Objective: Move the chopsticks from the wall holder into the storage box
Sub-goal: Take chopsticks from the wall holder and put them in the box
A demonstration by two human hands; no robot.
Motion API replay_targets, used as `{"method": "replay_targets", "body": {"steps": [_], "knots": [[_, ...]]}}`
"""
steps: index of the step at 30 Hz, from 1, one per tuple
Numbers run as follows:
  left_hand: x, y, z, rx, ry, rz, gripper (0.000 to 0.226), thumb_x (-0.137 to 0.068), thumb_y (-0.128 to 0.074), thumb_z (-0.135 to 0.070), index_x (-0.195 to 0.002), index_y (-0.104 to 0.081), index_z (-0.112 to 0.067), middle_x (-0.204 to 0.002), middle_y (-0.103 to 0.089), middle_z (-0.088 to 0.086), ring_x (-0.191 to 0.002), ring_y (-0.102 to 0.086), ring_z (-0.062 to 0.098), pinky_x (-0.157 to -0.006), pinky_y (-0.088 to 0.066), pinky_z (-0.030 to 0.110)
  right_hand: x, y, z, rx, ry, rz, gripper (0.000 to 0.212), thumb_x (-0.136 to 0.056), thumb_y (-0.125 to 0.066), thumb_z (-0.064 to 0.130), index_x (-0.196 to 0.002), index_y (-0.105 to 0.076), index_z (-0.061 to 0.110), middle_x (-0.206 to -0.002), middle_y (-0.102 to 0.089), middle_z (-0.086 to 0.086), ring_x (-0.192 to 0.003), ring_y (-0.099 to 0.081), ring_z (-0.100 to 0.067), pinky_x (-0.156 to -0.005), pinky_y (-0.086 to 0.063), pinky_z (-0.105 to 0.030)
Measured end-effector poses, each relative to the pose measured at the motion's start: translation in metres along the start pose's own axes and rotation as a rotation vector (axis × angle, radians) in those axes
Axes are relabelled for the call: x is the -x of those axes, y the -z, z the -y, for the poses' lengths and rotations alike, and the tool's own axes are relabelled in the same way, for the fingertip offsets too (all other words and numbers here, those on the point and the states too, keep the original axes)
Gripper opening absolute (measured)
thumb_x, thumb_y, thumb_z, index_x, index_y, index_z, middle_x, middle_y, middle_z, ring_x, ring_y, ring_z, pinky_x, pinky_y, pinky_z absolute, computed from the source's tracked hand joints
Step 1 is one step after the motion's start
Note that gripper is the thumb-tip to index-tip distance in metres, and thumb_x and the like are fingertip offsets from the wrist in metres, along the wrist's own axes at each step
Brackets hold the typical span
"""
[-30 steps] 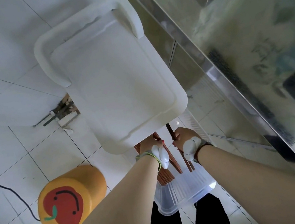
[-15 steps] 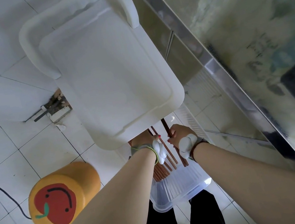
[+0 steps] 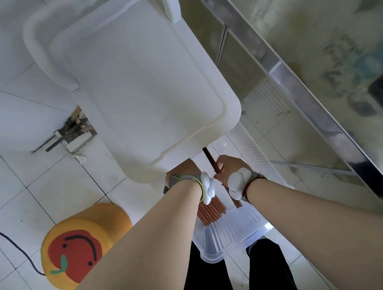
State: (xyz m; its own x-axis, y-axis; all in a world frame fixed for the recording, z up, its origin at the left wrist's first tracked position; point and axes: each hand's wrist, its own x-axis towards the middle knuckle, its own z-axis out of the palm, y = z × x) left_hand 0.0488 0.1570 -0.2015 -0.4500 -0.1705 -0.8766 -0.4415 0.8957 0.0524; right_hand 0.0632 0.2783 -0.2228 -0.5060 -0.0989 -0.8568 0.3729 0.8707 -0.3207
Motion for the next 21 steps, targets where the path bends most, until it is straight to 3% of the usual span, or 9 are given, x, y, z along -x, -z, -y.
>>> {"method": "replay_targets", "body": {"steps": [4, 9, 12, 15, 18, 21], "knots": [[0.007, 0.0, 0.009, 0.011, -0.022, -0.049, 0.04, -0.097, -0.048, -0.017, -0.133, -0.05, 0.0, -0.138, -0.053, 0.018, -0.128, -0.052, 0.033, -0.103, -0.042, 0.039, 0.002, -0.005, 0.001, 0.011, 0.007, -0.026, 0.019, -0.091, -0.053, 0.025, -0.105, -0.05, 0.013, -0.104, -0.063, -0.008, -0.082, -0.053, -0.022, -0.071, -0.041, -0.028], [0.028, 0.011, 0.021, 0.104, -0.089, -0.037, 0.042, -0.092, -0.052, -0.038, -0.125, -0.052, -0.013, -0.131, -0.058, 0.007, -0.124, -0.053, 0.026, -0.101, -0.042, 0.033, 0.003, -0.008, 0.012, 0.114, 0.011, 0.019, 0.02, -0.086, -0.06, 0.022, -0.098, -0.046, 0.016, -0.095, -0.058, -0.004, -0.079, -0.052, -0.022, -0.069, -0.043, -0.029], [0.053, 0.018, 0.031, 0.326, -0.129, -0.058, 0.019, -0.085, -0.055, -0.036, -0.092, -0.059, -0.019, -0.098, -0.07, 0.005, -0.093, -0.066, 0.025, -0.084, -0.051, 0.03, 0.008, -0.013, 0.018, 0.153, 0.025, -0.008, 0.024, -0.076, -0.064, 0.014, -0.093, -0.047, 0.016, -0.085, -0.057, 0.0, -0.07, -0.053, -0.019, -0.063, -0.046, -0.028], [0.083, 0.024, 0.035, 0.527, -0.203, 0.028, 0.02, -0.089, -0.051, -0.031, -0.07, -0.05, -0.024, -0.068, -0.063, 0.001, -0.054, -0.054, 0.018, -0.055, -0.045, 0.024, 0.015, -0.012, 0.026, 0.2, 0.034, 0.031, 0.033, -0.067, -0.064, 0.009, -0.096, -0.049, 0.014, -0.078, -0.052, 0.001, -0.068, -0.053, -0.019, -0.059, -0.043, -0.026], [0.097, 0.022, 0.045, 0.627, -0.225, 0.051, 0.012, -0.092, -0.046, -0.025, -0.085, -0.054, -0.021, -0.07, -0.062, 0.0, -0.051, -0.051, 0.015, -0.043, -0.038, 0.016, 0.025, -0.006, 0.028, 0.229, 0.037, 0.074, 0.047, -0.055, -0.057, -0.003, -0.101, -0.053, 0.009, -0.087, -0.058, -0.004, -0.069, -0.054, -0.018, -0.062, -0.045, -0.025], [0.101, 0.02, 0.057, 0.73, -0.198, 0.005, 0.012, -0.092, -0.046, -0.022, -0.095, -0.057, -0.018, -0.068, -0.064, -0.002, -0.05, -0.052, 0.014, -0.045, -0.039, 0.018, 0.033, 0.002, 0.026, 0.193, 0.047, 0.098, 0.062, -0.046, -0.055, -0.005, -0.108, -0.055, -0.002, -0.097, -0.062, -0.012, -0.086, -0.061, -0.025, -0.067, -0.043, -0.027]]}}
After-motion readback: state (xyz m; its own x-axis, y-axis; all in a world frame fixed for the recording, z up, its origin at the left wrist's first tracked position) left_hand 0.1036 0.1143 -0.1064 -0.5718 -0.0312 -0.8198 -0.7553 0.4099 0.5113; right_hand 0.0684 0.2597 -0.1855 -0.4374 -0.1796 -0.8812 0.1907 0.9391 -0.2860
